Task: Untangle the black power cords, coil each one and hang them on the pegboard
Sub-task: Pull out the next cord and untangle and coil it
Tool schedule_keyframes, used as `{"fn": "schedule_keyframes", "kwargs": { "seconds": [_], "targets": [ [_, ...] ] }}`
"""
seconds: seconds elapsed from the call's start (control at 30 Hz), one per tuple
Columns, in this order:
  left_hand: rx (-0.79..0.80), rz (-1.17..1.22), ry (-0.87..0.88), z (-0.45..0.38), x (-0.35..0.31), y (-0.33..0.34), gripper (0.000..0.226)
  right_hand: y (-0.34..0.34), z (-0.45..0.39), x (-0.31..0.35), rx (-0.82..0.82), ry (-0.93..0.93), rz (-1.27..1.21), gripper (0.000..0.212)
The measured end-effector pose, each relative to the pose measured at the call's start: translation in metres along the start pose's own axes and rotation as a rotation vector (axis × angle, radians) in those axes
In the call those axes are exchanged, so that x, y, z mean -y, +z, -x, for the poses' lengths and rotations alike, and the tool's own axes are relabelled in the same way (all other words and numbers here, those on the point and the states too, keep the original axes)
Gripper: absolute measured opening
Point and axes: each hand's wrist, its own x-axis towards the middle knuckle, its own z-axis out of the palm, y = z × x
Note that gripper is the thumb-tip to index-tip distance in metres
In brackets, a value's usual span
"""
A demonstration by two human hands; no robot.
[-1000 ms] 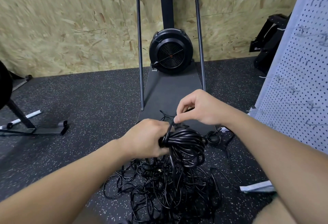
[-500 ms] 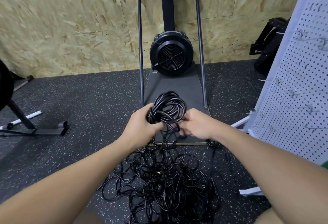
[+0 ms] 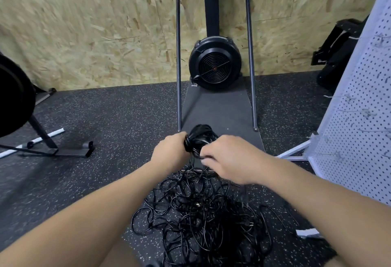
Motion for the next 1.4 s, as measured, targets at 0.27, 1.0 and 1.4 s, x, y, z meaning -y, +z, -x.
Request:
{"fn": "schedule_keyframes", "kwargs": {
  "seconds": [0.27, 1.0, 1.4],
  "targets": [
    [0.132, -0.18, 0.536, 0.023, -0.029, 0.0, 0.046, -0.018, 0.002, -0.061, -0.179, 0.102, -0.369, 0.013],
    [0.013, 0.742, 0.235, 0.021, -0.029, -0.013, 0.023, 0.025, 0.0, -0.088, 0.079, 0.273, -0.441, 0.034],
    [-0.059, 0.497, -0.08, 0.0, -0.004, -0.001, 0.02, 0.021, 0.001, 0.011, 0.086, 0.082, 0.341, 0.027]
  ]
}}
